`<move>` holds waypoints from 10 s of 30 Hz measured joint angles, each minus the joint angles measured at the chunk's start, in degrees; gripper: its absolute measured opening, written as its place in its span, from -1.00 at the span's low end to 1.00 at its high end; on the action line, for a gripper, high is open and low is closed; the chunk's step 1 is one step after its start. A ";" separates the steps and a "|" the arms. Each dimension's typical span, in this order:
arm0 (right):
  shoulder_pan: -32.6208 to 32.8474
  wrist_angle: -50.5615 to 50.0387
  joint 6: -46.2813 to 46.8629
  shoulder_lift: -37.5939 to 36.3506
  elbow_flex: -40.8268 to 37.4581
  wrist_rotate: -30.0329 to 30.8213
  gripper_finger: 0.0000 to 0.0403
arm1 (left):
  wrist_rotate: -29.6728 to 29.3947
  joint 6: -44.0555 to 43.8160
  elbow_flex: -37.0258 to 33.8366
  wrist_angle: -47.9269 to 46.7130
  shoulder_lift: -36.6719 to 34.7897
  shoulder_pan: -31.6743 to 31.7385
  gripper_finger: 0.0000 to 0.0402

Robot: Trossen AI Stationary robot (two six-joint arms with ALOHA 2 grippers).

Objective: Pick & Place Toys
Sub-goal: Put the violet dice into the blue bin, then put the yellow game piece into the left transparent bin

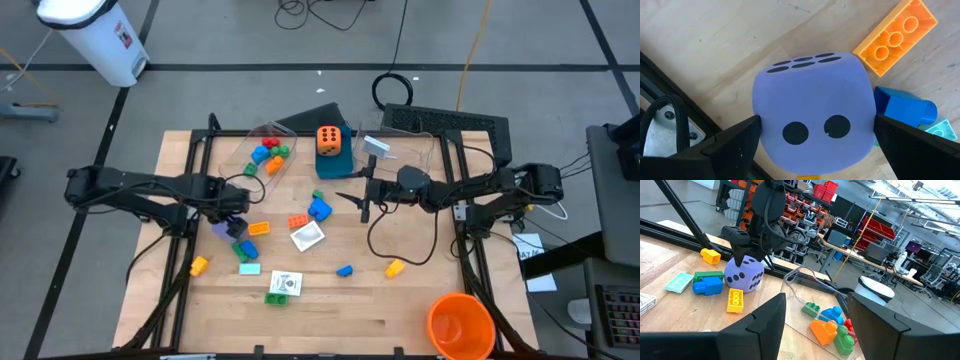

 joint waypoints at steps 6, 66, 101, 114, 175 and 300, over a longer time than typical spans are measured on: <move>0.00 0.01 0.00 0.00 0.00 0.00 0.03 | 0.56 -0.15 0.15 0.17 1.90 0.00 0.93; 0.00 0.01 -0.04 0.00 0.00 0.00 0.03 | -8.53 16.10 6.47 -3.36 2.86 6.60 0.93; 0.00 0.00 -0.04 0.00 -0.01 -0.02 0.03 | 4.28 24.16 5.04 5.21 9.44 7.87 0.93; 0.00 0.01 -0.04 0.00 -0.01 0.00 0.03 | 4.02 25.02 4.90 5.88 9.25 7.87 0.72; -0.02 -0.60 -3.17 -1.80 0.00 4.53 0.03 | -0.02 41.94 25.41 12.70 9.67 6.74 -0.37; 0.11 -18.37 7.43 -12.91 -12.96 7.76 0.03 | 13.42 73.30 92.46 1.03 45.05 17.02 0.22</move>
